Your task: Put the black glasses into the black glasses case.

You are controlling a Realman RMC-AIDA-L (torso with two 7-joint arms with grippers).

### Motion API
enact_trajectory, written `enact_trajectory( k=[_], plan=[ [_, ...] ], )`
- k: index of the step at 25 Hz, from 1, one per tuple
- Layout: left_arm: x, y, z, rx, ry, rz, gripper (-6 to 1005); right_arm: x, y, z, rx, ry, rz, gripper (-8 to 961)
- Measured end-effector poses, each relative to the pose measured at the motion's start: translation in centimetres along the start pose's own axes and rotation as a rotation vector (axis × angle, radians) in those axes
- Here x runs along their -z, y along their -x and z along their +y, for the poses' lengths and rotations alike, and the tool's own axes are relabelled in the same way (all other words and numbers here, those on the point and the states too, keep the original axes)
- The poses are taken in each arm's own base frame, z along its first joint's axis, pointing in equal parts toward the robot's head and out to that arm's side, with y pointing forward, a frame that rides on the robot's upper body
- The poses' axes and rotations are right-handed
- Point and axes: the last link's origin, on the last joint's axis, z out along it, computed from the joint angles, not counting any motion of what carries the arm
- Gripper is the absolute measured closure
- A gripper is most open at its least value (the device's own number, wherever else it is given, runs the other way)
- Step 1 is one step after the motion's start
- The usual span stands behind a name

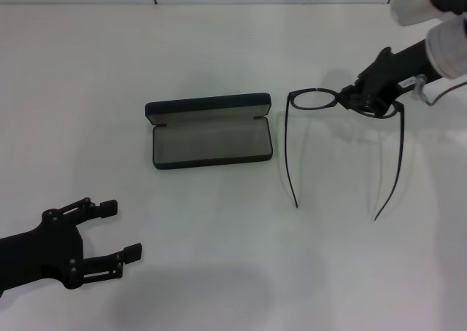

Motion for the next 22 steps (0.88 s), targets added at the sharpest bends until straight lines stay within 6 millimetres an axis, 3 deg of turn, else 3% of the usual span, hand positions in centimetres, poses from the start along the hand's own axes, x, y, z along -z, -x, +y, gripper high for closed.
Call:
enact_trajectory(
  k=[16,22],
  plan=[
    [0.0,0.2,0.1,0.01,0.001,0.003,231,2.6,-2.9,-0.5,-0.132,0.008,-0.069,868],
    [0.0,0.3,0.3,0.043,-0.001,0.009,236,5.0,-4.5,-0.9,-0.271,0.028,-0.187,869]
  ],
)
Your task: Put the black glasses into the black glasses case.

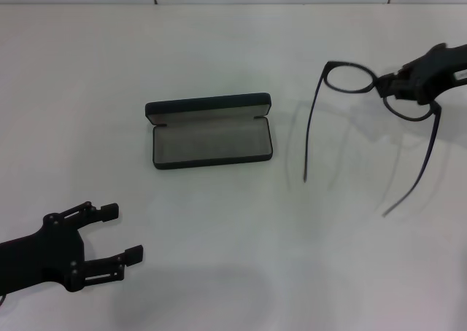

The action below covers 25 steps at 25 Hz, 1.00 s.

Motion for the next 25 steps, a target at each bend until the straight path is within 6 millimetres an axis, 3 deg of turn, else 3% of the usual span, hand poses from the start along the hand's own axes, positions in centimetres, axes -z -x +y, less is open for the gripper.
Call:
enact_trajectory(
  k=[5,10,17,25],
  plan=[
    [0.0,0.0,0.0,0.026,-0.009,0.016,239,1.6,-1.6,0.0,-0.181,0.024,-0.151,869],
    [-0.1,-0.2,-0.3,0.049,-0.031,0.065,243,1.6,-3.8,1.1,-0.325,0.05,-0.295,870],
    [-0.1,-1.0,-0.5,0.072,-0.068,0.164,247,0.4,-6.0,2.6,-0.389,0.1,-0.503,870],
    [-0.2,-1.1,-0.4,0.126,-0.056,0.199,253,-0.9,-7.4,3.9,-0.31,0.09,-0.553,870]
  ],
)
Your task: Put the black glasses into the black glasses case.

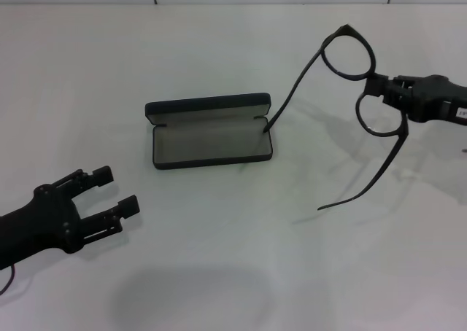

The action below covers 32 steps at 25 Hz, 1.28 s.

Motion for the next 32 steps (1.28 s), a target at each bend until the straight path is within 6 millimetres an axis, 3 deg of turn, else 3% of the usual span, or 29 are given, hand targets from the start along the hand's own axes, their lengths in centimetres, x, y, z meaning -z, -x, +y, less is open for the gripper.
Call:
enact_trajectory(
  k=[7,15,26,32],
  plan=[
    [-1.5,-0.9,0.2,0.113,0.033,0.119,258,-0.3,-0.6,1.0,0.085,0.056,-0.042,870],
    [-2.1,-2.6,0.4,0.112,0.082,0.235,456,-0.6,-1.2,1.6,0.103,0.084,-0.07,869],
    [-7.2,-6.9,2.1,-0.162,0.454,0.183,923,-3.5,-0.3,2.6,0.135,0.171,-0.01,869],
    [-9.3,-9.5,2.3,-0.254,0.572,0.164,1001,-4.1,-0.3,3.0,0.16,0.201,0.024,875]
  ],
)
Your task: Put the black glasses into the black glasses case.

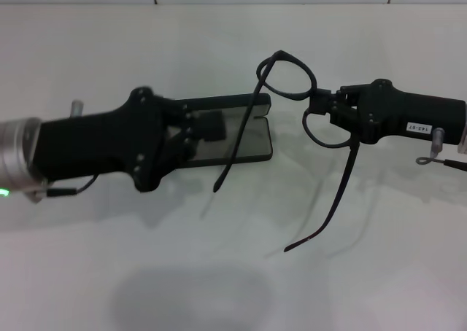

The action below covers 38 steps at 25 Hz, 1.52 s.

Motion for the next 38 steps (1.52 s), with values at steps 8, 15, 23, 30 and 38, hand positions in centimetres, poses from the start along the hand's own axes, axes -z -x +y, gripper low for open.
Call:
enact_trajectory(
  k=[8,15,23,30,38],
  plan=[
    [-2.2,-1.4,-1.1,-0.042,0.099,-0.013,1001,-0.4,0.3,0.2,0.017,0.025,0.007,875],
    [-3.2,-1.3,-1.0,-0.049,0.115,0.003,1001,-1.0,0.9,0.8,0.03,0.074,0.0,876],
    [-3.1,-1.2,-0.8,-0.045,0.117,0.01,1001,-1.8,1.5,1.2,0.044,0.128,0.009,876],
    [-3.4,-1.3,-0.5,-0.045,0.141,0.023,1001,-2.3,1.7,1.4,0.044,0.143,0.012,876],
    [-4.0,-1.2,-0.1,-0.06,0.171,0.027,1000,-2.4,2.5,1.8,0.042,0.176,-0.027,876]
  ],
)
